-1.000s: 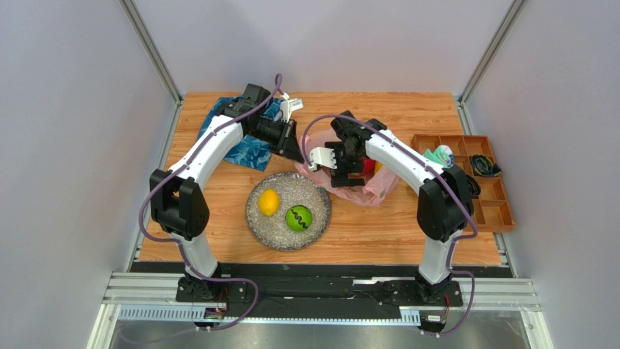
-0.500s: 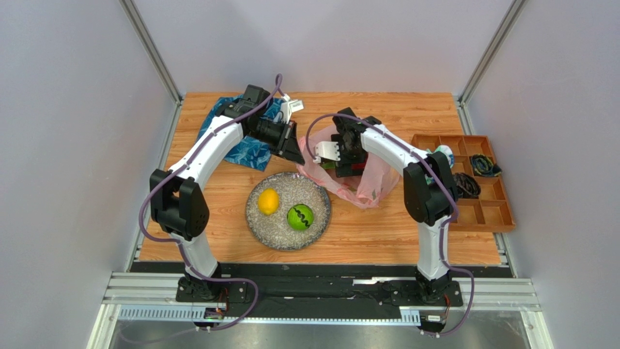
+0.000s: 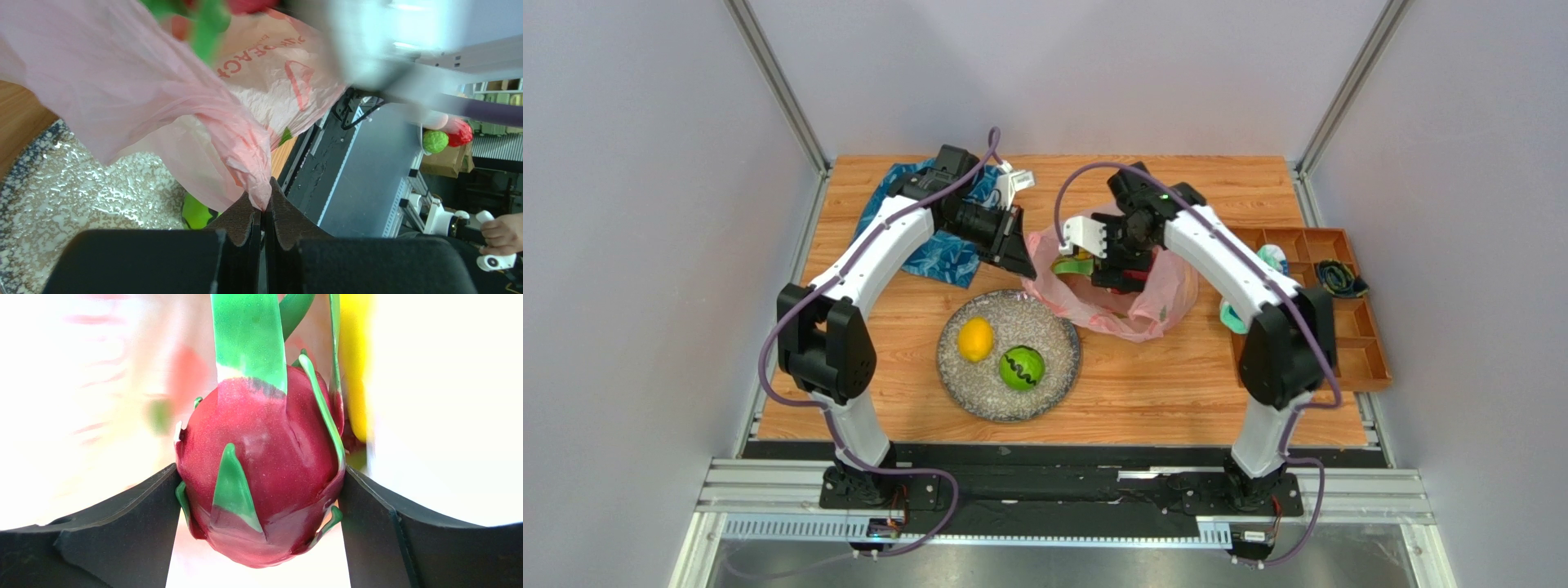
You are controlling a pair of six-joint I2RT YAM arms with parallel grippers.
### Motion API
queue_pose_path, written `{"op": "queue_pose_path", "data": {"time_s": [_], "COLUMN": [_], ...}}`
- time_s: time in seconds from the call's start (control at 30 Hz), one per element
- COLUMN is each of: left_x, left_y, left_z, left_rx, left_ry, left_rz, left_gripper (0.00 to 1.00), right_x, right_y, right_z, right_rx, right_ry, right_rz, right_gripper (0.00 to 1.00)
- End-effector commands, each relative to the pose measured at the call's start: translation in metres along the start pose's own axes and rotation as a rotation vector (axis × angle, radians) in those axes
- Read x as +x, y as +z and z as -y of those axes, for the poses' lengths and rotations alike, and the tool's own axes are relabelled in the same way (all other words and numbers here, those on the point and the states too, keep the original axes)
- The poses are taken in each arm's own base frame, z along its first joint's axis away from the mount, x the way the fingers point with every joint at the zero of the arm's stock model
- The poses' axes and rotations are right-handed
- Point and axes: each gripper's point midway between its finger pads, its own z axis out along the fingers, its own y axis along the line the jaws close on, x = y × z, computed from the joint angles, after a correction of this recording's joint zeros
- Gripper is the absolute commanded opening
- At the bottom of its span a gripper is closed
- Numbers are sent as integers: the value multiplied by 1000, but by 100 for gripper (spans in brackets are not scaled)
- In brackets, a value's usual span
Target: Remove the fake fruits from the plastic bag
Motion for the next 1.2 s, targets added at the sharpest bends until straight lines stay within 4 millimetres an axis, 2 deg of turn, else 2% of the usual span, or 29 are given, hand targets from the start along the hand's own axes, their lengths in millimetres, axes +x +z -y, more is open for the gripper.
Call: {"op": "queue_pose_path", "data": {"time_s": [0.0,0.07,0.17,0.27,0.33,0.37,0.4,0.43,0.5,0.53,0.6,0.63,0.77,0.97,1.07,1.13,1.17], "left_x": [-29,-34,-43,-61,-68,-70,-77,-80,-87,-89,-92,-91,-79,-67,-65,-64,-63], "left_y": [-2,1,5,9,12,17,14,15,14,13,6,4,-4,-4,-7,-9,-10], "left_z": [2,-2,-7,-13,-19,-26,-24,-25,-26,-24,-21,-20,-8,-6,-4,-3,-1], "left_rx": [3,0,-1,-10,-19,-21,-23,-23,-31,-35,-58,-65,-55,-32,-40,-46,-48], "left_ry": [69,47,35,43,36,16,27,28,42,51,82,87,93,72,77,85,87], "left_rz": [54,53,65,89,91,85,99,104,118,123,136,138,134,114,118,120,121], "left_gripper": [7,7,7,7,7,7,7,7,7,7,7,7,8,8,8,8,8], "right_x": [-61,-69,-89,-110,-121,-132,-136,-146,-162,-174,-179,-187,-194,-194,-193,-192,-191], "right_y": [-118,-137,-150,-136,-110,-103,-88,-83,-73,-61,-51,-39,-18,9,32,48,54], "right_z": [-50,-73,-96,-118,-131,-129,-133,-140,-141,-137,-127,-115,-88,-70,-62,-55,-53], "right_rx": [-17,6,5,-63,-117,-110,-139,-155,-163,-151,-125,-95,-14,30,41,59,63], "right_ry": [10,-33,-71,-85,-90,-75,-73,-91,-78,-74,-25,-7,25,23,43,58,69], "right_rz": [324,364,424,452,442,464,448,452,466,473,450,448,410,347,309,269,255], "right_gripper": [57,58,61,61,61,61,61,61,60,60,59,59,59,59,59,61,66]}}
